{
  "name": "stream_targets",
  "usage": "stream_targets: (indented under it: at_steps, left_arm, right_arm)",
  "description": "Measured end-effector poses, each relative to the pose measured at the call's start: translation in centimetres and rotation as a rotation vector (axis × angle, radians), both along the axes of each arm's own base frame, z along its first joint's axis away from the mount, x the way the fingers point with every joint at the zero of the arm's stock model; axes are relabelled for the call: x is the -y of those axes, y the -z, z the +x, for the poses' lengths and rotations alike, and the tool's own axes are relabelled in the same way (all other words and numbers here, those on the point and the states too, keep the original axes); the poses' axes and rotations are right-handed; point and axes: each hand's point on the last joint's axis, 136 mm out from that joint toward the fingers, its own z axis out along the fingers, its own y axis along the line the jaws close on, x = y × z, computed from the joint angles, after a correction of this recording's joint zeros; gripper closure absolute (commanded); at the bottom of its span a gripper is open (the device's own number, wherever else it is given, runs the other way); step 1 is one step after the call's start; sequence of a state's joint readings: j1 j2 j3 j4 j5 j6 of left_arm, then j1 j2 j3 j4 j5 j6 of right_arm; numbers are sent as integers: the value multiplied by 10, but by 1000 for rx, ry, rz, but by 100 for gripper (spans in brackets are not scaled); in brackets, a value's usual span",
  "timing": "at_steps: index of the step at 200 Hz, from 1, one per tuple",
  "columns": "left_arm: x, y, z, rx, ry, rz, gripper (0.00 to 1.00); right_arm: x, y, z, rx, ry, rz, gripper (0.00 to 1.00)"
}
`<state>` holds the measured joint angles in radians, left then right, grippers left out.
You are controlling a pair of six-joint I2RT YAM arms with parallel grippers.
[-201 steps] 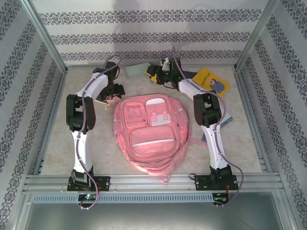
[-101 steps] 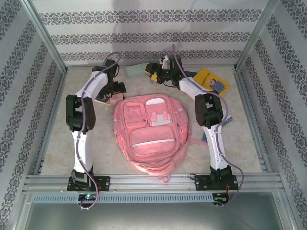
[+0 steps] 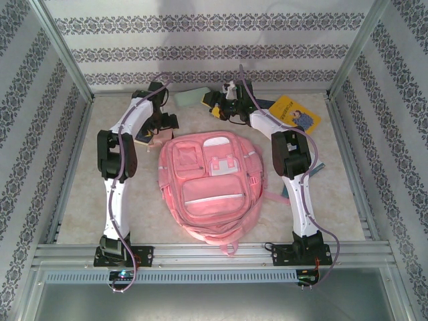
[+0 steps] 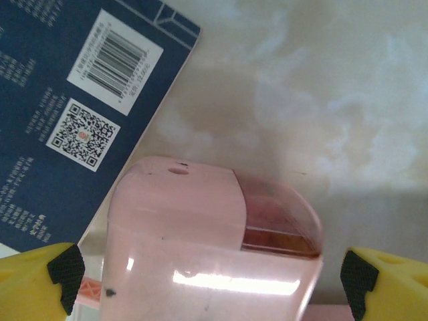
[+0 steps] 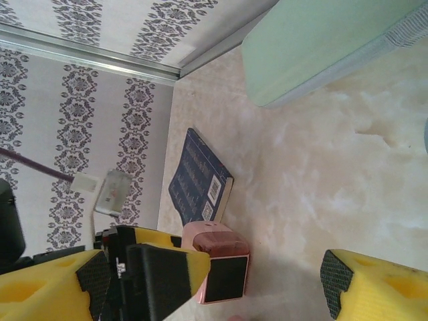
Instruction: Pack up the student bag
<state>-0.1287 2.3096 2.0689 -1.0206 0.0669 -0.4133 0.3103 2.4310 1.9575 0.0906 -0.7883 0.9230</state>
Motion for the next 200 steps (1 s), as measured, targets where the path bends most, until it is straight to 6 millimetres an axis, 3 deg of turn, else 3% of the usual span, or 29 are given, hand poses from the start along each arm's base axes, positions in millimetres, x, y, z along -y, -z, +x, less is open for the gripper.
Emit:
stream_targets:
  at_steps: [62,87,119,135,153,172,200]
  left_arm:
    - [-1,21,-6,-58,17,10,3]
    - [0,33,-9,-85,20,10,18]
    - [2,33,-8,-84,27,-2,45]
    - [4,32,-8,-85,29,-11,48]
    - [5,31,-8,-83,31,-17,48]
    - [5,23,-7,-66,30,-16,48]
    - [0,-15,-5,13,25,1,45]
  right_arm:
    - [1,1,0,-5,1,-1,17]
    - [1,1,0,-6,0,-1,21]
    - [2,-1,-4,-9,-3,-15,24]
    - [5,-8,-8,4,1,-60,23]
    - [9,-29,-18,48,1,-118,23]
    - [9,-64,-36,129,-16,-170,22]
    - [10,-119,-74,286,-75,-246,26]
